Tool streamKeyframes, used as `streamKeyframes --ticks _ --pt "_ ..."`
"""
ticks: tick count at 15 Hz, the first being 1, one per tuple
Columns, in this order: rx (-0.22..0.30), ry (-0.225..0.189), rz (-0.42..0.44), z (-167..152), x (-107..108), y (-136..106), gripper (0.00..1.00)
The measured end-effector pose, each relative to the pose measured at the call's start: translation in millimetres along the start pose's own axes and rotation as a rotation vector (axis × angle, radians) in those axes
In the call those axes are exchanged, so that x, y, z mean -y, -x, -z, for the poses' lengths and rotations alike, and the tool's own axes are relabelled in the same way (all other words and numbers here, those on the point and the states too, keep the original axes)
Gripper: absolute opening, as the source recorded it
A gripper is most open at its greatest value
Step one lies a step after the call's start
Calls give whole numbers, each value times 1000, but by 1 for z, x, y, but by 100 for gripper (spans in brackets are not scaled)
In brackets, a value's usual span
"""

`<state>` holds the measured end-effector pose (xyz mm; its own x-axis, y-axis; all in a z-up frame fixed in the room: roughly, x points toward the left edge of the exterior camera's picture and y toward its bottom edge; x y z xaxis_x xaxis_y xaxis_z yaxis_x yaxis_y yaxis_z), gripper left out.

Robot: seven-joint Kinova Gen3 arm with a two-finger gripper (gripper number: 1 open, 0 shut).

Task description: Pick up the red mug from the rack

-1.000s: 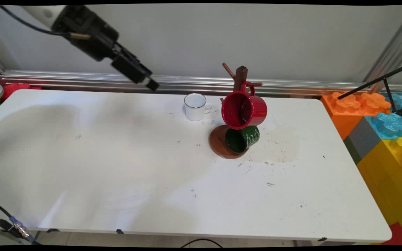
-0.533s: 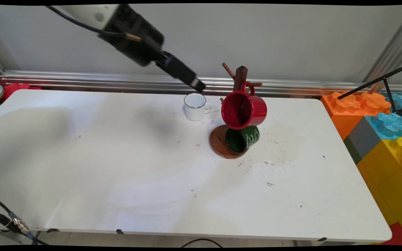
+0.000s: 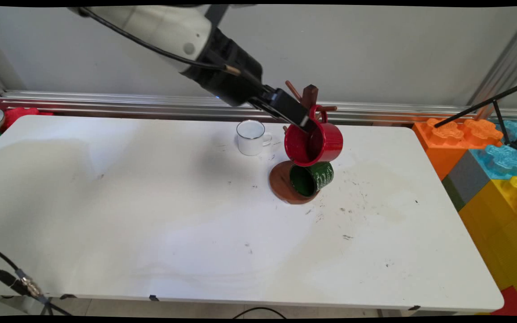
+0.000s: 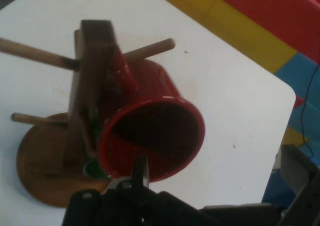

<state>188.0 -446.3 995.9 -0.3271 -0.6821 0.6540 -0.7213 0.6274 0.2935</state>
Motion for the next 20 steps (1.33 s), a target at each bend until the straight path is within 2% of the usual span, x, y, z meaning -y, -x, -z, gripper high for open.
streamKeyframes --ticks 5,10,16,20 --pt "-28 -6 3 -22 -21 7 100" --pt "-40 -13 13 -44 -34 20 100" --pt "-46 -30 13 -71 -34 35 100" --pt "-68 -25 -14 -86 -31 41 100"
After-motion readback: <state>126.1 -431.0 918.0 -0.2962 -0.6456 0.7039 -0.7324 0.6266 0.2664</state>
